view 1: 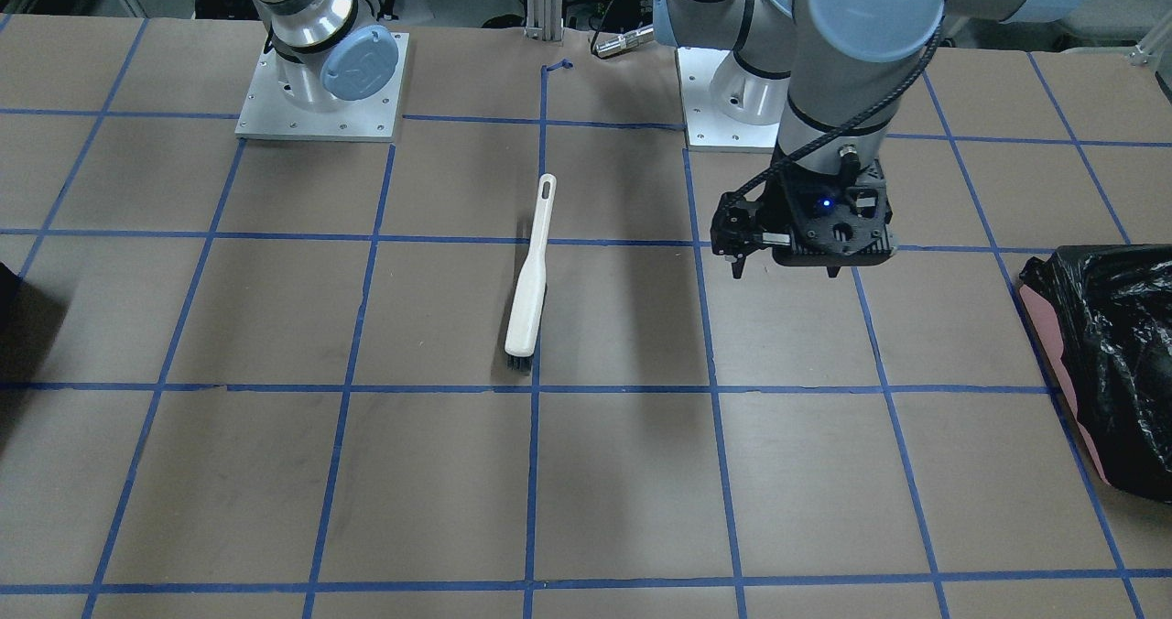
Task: Sweep and dump trash in nearest bin
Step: 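Set the brush down on the table and open the left gripper, then carry the empty dustpan back over the table with the right gripper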
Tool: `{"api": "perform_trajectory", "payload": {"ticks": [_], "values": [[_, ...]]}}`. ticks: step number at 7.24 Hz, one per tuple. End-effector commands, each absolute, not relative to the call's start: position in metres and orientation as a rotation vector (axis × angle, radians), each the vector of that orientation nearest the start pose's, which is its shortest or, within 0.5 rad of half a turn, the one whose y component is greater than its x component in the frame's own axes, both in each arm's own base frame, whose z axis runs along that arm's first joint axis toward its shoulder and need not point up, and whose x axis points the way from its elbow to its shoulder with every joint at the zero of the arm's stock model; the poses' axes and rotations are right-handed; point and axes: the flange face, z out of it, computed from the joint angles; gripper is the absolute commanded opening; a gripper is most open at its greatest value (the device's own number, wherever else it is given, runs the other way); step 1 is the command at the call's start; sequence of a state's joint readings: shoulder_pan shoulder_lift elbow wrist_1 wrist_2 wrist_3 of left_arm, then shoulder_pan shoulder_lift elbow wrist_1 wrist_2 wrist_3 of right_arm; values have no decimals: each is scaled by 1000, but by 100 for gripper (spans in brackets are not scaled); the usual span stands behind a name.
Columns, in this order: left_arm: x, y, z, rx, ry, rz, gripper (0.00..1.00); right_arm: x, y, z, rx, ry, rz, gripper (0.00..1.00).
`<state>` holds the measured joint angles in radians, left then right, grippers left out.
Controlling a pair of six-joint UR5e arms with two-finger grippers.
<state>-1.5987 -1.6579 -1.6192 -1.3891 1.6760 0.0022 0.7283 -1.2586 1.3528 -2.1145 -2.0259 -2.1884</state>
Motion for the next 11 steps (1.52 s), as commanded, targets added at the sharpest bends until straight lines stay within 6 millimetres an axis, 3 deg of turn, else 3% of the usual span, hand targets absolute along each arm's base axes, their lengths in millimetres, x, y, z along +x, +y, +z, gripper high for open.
{"api": "perform_trajectory", "payload": {"ticks": [1, 2, 4, 6, 7, 8, 10, 11], "values": [[-104, -515, 462, -31, 3072, -11, 100, -356, -529, 496, -1979, 2904, 669, 0], [-109, -503, 467, -47, 3098, 2, 100, -313, -541, 490, -1866, 2929, 623, 0], [-112, -500, 468, -50, 3115, 1, 100, -210, -566, 476, -1668, 2980, 523, 0], [-118, -495, 469, -49, 3164, 11, 100, -141, -584, 467, -1540, 3014, 378, 0], [-122, -494, 470, -49, 3207, 5, 100, -97, -594, 466, -1533, 3027, 314, 0], [-122, -493, 469, -37, 3200, 12, 100, -46, -601, 461, -1341, 3089, 189, 0], [-122, -490, 467, -51, 3206, 50, 100, 65, -603, 452, -1138, 3153, 89, 0], [-122, -490, 467, -51, 3206, 50, 100, 108, -597, 448, -996, 3197, 69, 0]]}}
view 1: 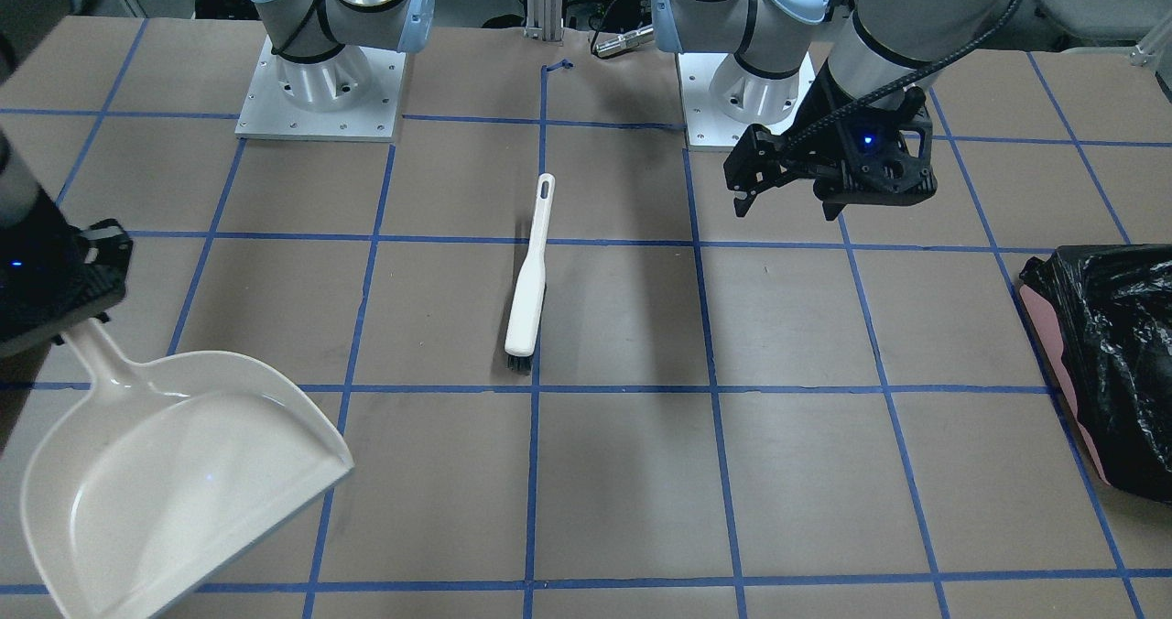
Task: Sweep and dump trash in nearest bin
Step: 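Carry the empty dustpan back over the table with the right gripper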
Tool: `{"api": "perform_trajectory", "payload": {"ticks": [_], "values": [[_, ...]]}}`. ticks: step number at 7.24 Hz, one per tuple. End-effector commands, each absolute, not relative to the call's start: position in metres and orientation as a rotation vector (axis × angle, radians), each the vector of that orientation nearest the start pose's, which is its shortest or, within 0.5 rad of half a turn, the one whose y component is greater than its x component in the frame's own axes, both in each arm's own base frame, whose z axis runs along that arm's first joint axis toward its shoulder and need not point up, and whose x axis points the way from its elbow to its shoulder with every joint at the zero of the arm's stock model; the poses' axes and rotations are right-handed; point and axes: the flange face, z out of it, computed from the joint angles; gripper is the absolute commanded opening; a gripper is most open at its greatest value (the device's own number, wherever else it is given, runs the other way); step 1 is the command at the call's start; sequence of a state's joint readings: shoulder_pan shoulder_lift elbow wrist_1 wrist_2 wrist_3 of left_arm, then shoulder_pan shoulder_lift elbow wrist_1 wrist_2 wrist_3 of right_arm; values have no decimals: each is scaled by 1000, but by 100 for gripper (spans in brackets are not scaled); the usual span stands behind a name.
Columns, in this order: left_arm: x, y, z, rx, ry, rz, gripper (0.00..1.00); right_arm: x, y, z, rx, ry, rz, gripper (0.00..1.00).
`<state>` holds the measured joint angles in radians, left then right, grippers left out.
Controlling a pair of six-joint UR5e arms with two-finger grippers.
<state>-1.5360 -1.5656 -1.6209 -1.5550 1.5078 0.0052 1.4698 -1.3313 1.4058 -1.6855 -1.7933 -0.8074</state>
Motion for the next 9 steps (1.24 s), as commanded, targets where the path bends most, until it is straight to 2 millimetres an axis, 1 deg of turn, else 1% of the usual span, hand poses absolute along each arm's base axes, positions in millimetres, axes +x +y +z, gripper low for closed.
{"api": "perform_trajectory", "payload": {"ticks": [1, 2, 3, 4, 5, 6, 7, 9], "values": [[-122, -489, 467, -41, 3197, 62, 100, 151, -590, 442, -890, 3209, 46, 0], [-121, -488, 465, -54, 3206, 64, 100, 184, -580, 435, -707, 3208, 67, 0], [-121, -487, 462, -32, 3205, 73, 100, 218, -568, 429, -527, 3157, 86, 0], [-120, -486, 462, -29, 3194, 76, 100, 254, -561, 410, -414, 3140, 142, 0], [-120, -486, 461, -29, 3194, 81, 100, 294, -555, 382, -278, 3149, 206, 0], [-119, -486, 461, -24, 3188, 83, 100, 331, -549, 354, -96, 3130, 273, 0], [-118, -485, 461, -14, 3176, 79, 100, 349, -549, 333, -26, 3121, 308, 0], [-118, -485, 459, -14, 3178, 86, 100, 363, -546, 314, -44, 3131, 344, 0]]}}
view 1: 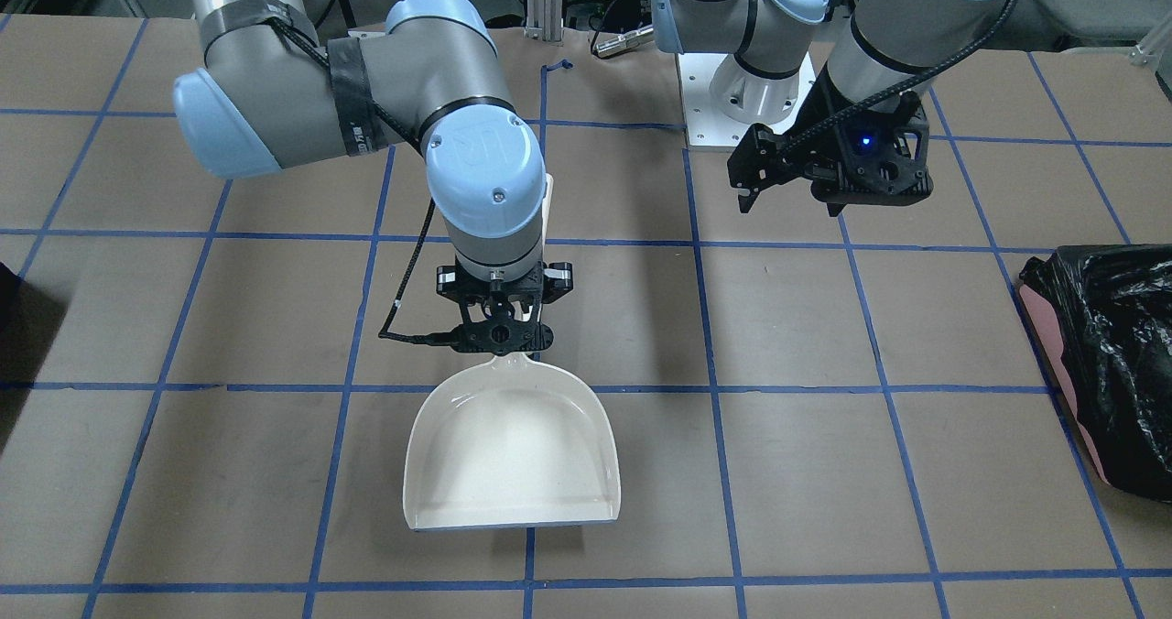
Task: Sweep and dump trash in nearest bin
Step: 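Carry the empty dustpan back over the table with the right gripper, then lower the dustpan onto the table above the brush with the right gripper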
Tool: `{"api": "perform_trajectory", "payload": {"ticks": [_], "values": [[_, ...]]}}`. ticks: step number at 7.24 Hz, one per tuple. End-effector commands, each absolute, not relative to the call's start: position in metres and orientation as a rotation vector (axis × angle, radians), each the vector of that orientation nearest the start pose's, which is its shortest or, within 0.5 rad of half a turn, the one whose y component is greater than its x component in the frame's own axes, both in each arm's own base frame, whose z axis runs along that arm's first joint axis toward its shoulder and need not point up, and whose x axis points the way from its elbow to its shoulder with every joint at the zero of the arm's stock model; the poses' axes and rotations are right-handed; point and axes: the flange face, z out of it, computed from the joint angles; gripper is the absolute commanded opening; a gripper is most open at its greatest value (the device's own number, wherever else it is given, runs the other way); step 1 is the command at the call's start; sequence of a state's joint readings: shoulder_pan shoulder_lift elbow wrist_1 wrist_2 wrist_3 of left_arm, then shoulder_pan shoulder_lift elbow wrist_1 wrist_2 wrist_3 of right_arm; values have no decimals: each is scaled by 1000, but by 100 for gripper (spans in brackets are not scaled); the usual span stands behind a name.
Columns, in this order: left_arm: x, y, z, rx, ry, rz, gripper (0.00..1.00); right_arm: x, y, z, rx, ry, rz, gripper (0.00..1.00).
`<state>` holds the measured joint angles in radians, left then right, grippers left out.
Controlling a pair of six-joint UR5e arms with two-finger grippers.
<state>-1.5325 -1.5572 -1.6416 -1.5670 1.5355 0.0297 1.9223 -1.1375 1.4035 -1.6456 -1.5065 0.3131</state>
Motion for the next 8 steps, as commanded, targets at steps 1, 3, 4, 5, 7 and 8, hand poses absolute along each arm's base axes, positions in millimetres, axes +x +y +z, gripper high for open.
{"api": "perform_trajectory", "payload": {"ticks": [1, 3, 4, 5, 7, 8], "values": [[-118, -484, 455, -11, 3178, 95, 100, 367, -549, 307, -62, 3132, 317, 0], [-118, -483, 456, -11, 3178, 91, 100, 371, -562, 284, -72, 3136, 288, 0], [-118, -483, 455, -11, 3178, 93, 100, 370, -562, 283, -82, 3141, 285, 0], [-119, -483, 456, -11, 3179, 91, 100, 369, -564, 280, -83, 3158, 278, 0], [-119, -481, 458, -9, 3179, 86, 100, 369, -571, 269, -87, 3177, 234, 0], [-118, -481, 459, 25, 3178, 83, 100, 369, -573, 271, -87, 3173, 221, 0]]}}
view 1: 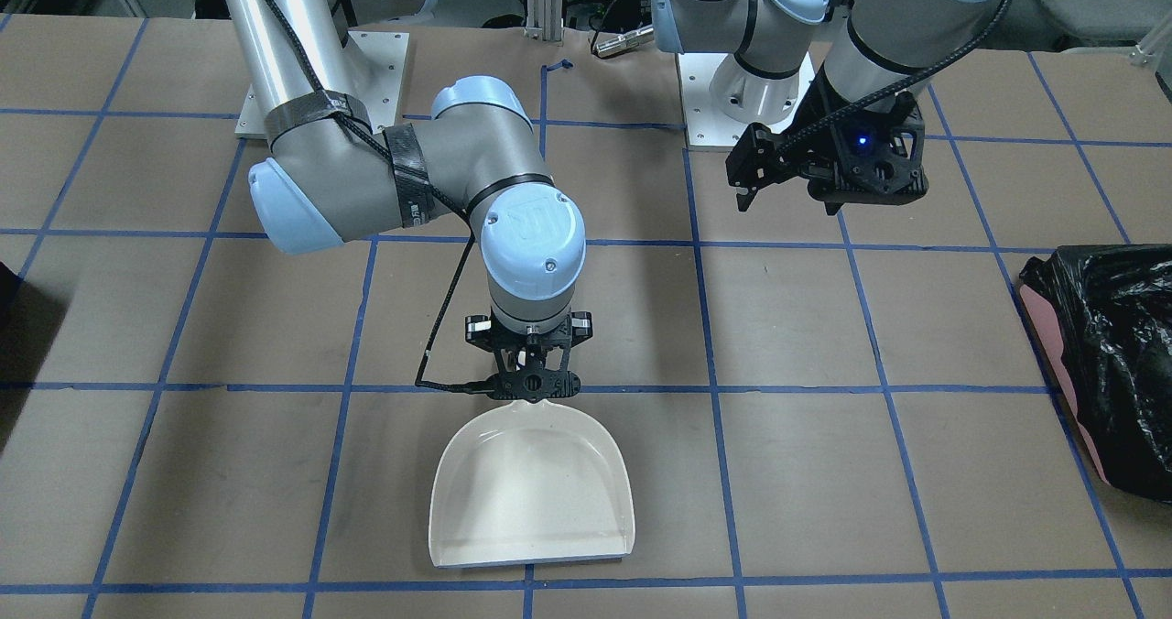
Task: Sweep and dump trash in nearest bin
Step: 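Lower the dustpan onto the table above the brush with the right gripper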
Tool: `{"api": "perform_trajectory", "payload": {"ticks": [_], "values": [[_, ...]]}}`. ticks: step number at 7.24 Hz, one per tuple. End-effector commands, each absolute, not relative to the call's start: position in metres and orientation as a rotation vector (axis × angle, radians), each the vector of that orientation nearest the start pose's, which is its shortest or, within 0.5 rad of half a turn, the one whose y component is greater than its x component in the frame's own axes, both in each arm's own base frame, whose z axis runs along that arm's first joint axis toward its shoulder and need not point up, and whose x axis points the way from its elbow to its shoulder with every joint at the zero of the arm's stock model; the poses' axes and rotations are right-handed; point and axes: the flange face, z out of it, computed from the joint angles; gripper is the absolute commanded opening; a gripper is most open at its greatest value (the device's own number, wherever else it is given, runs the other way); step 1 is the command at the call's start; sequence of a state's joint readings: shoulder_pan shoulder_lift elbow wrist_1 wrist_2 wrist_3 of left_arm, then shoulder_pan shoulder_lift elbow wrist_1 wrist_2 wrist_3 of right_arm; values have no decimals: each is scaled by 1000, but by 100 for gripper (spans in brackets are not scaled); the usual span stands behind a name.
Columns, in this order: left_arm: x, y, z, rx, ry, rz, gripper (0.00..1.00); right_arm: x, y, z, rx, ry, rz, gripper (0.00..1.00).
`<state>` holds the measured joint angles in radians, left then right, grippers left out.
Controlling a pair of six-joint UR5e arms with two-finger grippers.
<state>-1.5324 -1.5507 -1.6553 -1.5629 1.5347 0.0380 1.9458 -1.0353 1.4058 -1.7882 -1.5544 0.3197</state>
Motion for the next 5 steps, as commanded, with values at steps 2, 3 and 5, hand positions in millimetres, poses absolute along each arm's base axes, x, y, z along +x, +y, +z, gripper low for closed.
{"api": "perform_trajectory", "payload": {"ticks": [2, 3, 5], "values": [[-119, -480, 459, 59, 3175, 82, 100, 372, -580, 261, -92, 3169, 185, 0], [-118, -480, 459, 57, 3175, 80, 100, 372, -581, 258, -91, 3166, 181, 0], [-118, -480, 459, 57, 3175, 80, 100, 372, -581, 256, -89, 3168, 188, 0]]}}
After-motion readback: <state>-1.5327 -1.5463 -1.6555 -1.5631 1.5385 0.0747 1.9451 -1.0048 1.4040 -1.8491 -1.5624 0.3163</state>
